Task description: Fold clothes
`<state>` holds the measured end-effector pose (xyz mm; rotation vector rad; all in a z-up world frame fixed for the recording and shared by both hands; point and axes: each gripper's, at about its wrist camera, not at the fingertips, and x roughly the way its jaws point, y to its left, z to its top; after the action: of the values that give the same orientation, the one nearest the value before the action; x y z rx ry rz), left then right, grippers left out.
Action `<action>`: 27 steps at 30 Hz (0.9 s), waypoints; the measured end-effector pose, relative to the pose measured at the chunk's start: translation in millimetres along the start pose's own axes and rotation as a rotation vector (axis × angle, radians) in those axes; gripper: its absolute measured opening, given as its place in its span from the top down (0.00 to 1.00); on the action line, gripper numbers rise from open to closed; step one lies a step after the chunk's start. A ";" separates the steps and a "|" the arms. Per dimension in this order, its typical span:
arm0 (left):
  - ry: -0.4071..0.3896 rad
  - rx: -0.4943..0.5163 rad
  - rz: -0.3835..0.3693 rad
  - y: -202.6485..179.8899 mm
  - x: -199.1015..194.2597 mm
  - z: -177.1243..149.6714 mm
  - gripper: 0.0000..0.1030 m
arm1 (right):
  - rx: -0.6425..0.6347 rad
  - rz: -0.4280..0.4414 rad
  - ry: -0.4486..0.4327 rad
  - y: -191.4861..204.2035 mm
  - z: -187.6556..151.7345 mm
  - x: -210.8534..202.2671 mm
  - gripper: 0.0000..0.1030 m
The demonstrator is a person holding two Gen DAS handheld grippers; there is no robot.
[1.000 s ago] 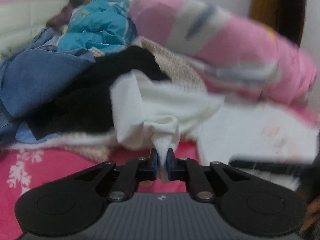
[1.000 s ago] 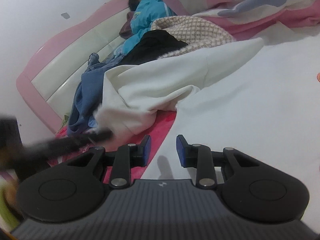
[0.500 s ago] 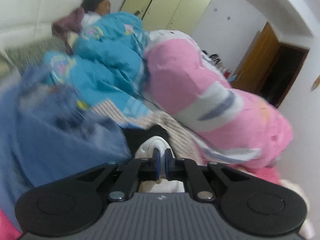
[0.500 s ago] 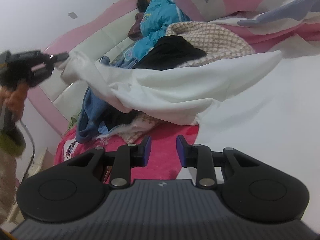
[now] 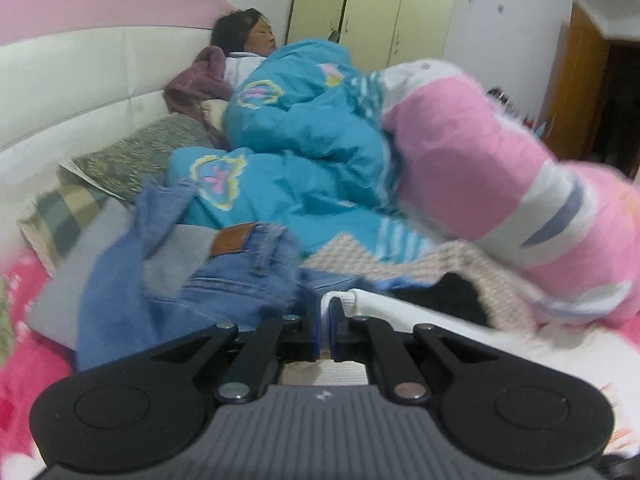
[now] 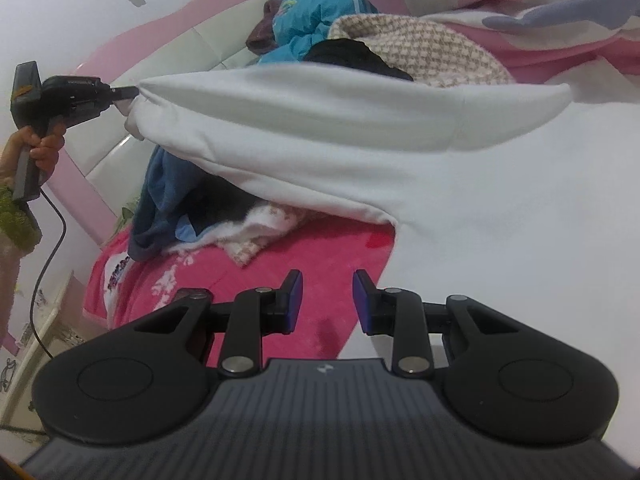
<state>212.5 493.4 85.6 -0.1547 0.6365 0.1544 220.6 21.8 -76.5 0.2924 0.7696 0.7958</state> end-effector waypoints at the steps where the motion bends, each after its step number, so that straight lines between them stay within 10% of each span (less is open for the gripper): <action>1: 0.016 0.011 0.036 1.7 9.2 -3.9 0.96 | 0.001 -0.007 0.004 -1.0 -0.8 1.5 0.74; 7: 0.045 0.048 0.161 4.6 44.9 -24.7 0.86 | 0.015 -0.043 0.021 -8.3 -5.5 5.7 0.74; 11: 0.038 0.015 0.215 9.8 43.3 -30.8 0.46 | 0.016 -0.060 0.013 -9.8 -6.2 -2.4 0.74; 16: -0.022 -0.164 0.156 30.3 11.9 -34.6 0.41 | 0.042 -0.066 -0.011 -13.1 -7.3 -24.5 0.74; 21: -0.117 -0.112 0.151 -6.1 -36.9 -45.0 0.26 | 0.072 -0.073 -0.069 -17.9 -18.7 -71.1 0.72; 27: -0.072 0.082 -0.192 -134.7 -81.9 -107.1 0.10 | 0.173 -0.121 -0.204 -43.5 -60.5 -176.7 0.67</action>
<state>111.3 333.6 62.7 -0.1299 0.5523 -0.0507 120.7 -139.8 -50.9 0.4698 0.6579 0.5758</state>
